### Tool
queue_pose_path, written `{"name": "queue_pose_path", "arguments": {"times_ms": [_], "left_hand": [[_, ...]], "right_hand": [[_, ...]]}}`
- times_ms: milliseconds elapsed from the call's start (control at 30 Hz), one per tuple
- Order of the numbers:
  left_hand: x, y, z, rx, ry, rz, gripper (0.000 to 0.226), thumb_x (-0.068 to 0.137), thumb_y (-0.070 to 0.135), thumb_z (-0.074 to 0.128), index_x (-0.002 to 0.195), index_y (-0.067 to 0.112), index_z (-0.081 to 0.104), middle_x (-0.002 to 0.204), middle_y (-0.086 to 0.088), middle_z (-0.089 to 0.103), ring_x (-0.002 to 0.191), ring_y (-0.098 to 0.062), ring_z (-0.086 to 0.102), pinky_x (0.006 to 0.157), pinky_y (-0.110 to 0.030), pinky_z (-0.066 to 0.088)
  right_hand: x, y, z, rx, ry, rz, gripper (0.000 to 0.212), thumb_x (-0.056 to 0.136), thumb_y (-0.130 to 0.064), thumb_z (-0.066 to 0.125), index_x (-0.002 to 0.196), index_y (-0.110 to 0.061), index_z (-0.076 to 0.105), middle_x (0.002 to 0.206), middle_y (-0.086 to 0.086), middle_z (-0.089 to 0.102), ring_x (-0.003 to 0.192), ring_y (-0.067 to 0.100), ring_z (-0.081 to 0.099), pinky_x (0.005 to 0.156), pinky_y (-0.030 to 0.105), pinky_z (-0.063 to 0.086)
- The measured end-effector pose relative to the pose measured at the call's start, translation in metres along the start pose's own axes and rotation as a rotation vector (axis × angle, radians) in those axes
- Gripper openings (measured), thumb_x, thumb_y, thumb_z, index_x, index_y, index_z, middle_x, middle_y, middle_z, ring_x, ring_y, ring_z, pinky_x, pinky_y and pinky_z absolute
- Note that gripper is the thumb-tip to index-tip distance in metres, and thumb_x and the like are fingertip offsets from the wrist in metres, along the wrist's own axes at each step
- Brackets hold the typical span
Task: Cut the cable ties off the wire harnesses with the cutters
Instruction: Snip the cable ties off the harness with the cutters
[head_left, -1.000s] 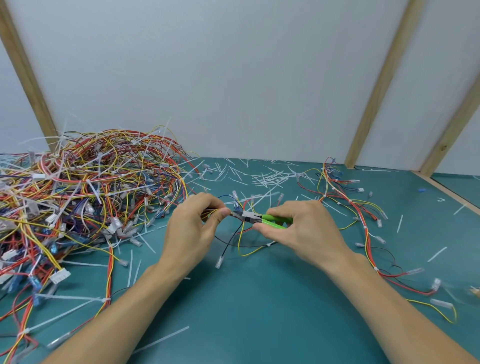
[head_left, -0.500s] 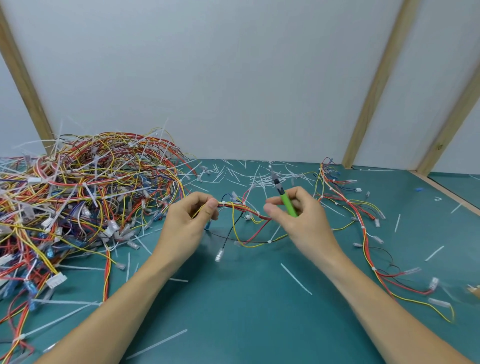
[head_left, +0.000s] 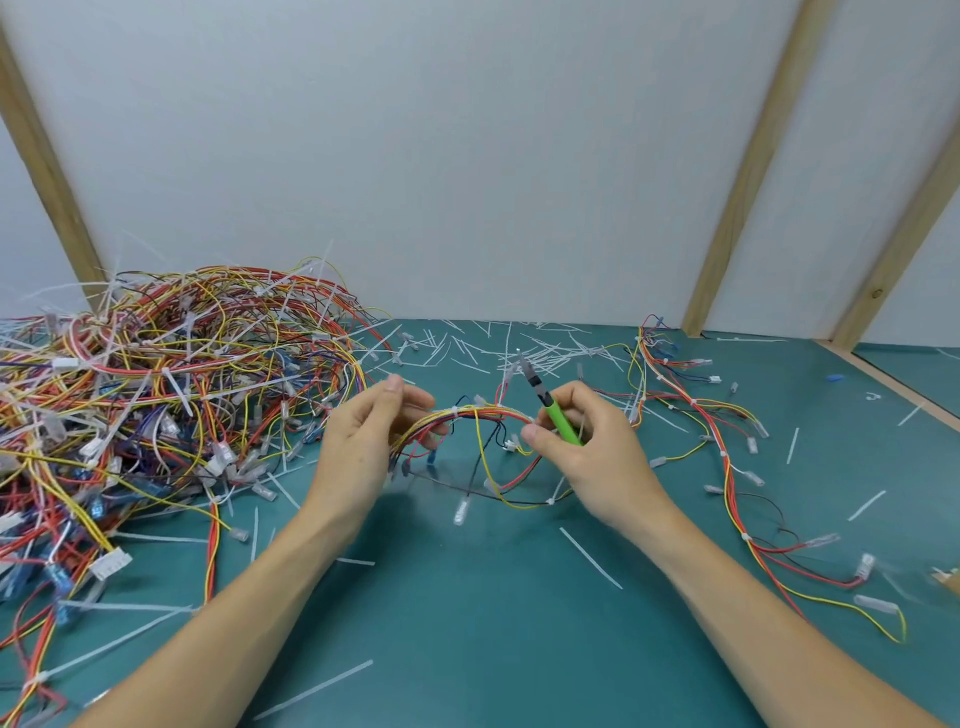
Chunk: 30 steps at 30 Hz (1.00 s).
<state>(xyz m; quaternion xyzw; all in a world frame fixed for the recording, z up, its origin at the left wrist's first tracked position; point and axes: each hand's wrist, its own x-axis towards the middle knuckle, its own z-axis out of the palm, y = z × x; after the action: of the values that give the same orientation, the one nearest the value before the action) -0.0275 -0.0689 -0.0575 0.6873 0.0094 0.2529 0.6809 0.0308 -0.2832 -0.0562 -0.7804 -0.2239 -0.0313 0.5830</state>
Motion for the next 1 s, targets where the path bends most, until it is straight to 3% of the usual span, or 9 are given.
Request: {"name": "queue_pose_path", "arguments": {"times_ms": [133, 267, 400, 500, 633, 767, 900, 1000], "left_hand": [[0.000, 0.000, -0.001, 0.037, 0.084, -0.016, 0.049, 0.110, 0.027, 0.035, 0.090, -0.004, 0.067, 0.060, -0.014, 0.066, 0.044, -0.022, 0.056, 0.047, -0.024, 0.046], [0.002, 0.003, -0.004, -0.053, 0.037, -0.146, 0.058, 0.108, 0.043, 0.031, 0.095, -0.001, 0.067, 0.057, -0.013, 0.064, 0.037, -0.024, 0.053, 0.042, -0.024, 0.044], [0.006, 0.005, -0.009, -0.255, -0.014, -0.323, 0.069, 0.102, 0.060, 0.031, 0.108, -0.001, 0.065, 0.060, -0.008, 0.057, 0.039, -0.024, 0.051, 0.043, -0.028, 0.043], [0.006, 0.007, -0.016, -0.456, -0.004, -0.388, 0.073, 0.097, 0.066, 0.035, 0.108, 0.002, 0.067, 0.073, -0.007, 0.062, 0.044, -0.021, 0.051, 0.039, -0.024, 0.042], [0.007, 0.008, -0.021, -0.618, 0.031, -0.455, 0.072, 0.096, 0.069, 0.031, 0.113, 0.007, 0.065, 0.097, -0.009, 0.075, 0.054, -0.016, 0.066, 0.035, -0.017, 0.037], [0.007, 0.010, -0.022, -0.710, 0.025, -0.489, 0.071, 0.097, 0.068, 0.031, 0.120, 0.006, 0.060, 0.114, -0.014, 0.074, 0.068, -0.017, 0.073, 0.033, -0.017, 0.038], [0.007, 0.010, -0.022, -0.727, 0.011, -0.502, 0.072, 0.098, 0.065, 0.035, 0.119, 0.001, 0.062, 0.113, -0.014, 0.073, 0.077, -0.017, 0.076, 0.039, -0.020, 0.050], [0.007, 0.009, -0.021, -0.751, 0.073, -0.514, 0.061, 0.099, 0.057, 0.040, 0.118, 0.003, 0.061, 0.109, -0.015, 0.073, 0.081, -0.021, 0.076, 0.046, -0.023, 0.055]], "right_hand": [[0.002, 0.002, -0.001, 0.042, 0.069, -0.006, 0.014, 0.091, -0.006, 0.075, 0.087, -0.010, 0.063, 0.072, -0.012, 0.066, 0.068, 0.003, 0.061, 0.069, 0.014, 0.046], [0.004, 0.004, -0.003, 0.080, 0.158, 0.007, 0.012, 0.091, -0.009, 0.076, 0.088, -0.013, 0.064, 0.075, 0.006, 0.066, 0.070, 0.011, 0.059, 0.071, 0.023, 0.049], [0.005, 0.007, -0.003, 0.076, 0.181, 0.029, 0.011, 0.090, -0.011, 0.077, 0.090, -0.019, 0.070, 0.068, -0.012, 0.066, 0.071, 0.005, 0.062, 0.071, 0.015, 0.049], [0.006, 0.009, -0.002, 0.043, 0.192, 0.041, 0.011, 0.090, -0.013, 0.078, 0.085, -0.021, 0.072, 0.066, -0.013, 0.066, 0.068, 0.005, 0.061, 0.070, 0.020, 0.051], [0.007, 0.009, -0.004, 0.043, 0.232, 0.075, 0.012, 0.089, -0.014, 0.078, 0.081, -0.021, 0.072, 0.066, -0.009, 0.067, 0.072, 0.013, 0.064, 0.079, 0.038, 0.056], [0.009, 0.009, -0.005, 0.052, 0.269, 0.094, 0.012, 0.088, -0.013, 0.078, 0.081, -0.020, 0.072, 0.066, -0.007, 0.069, 0.072, 0.014, 0.069, 0.084, 0.043, 0.058], [0.009, 0.010, -0.005, 0.049, 0.306, 0.110, 0.013, 0.088, -0.014, 0.079, 0.080, -0.021, 0.072, 0.067, -0.005, 0.071, 0.076, 0.022, 0.071, 0.085, 0.048, 0.059], [0.009, 0.010, -0.005, 0.051, 0.316, 0.110, 0.012, 0.088, -0.014, 0.078, 0.080, -0.020, 0.072, 0.071, 0.000, 0.072, 0.082, 0.031, 0.071, 0.086, 0.051, 0.059]]}}
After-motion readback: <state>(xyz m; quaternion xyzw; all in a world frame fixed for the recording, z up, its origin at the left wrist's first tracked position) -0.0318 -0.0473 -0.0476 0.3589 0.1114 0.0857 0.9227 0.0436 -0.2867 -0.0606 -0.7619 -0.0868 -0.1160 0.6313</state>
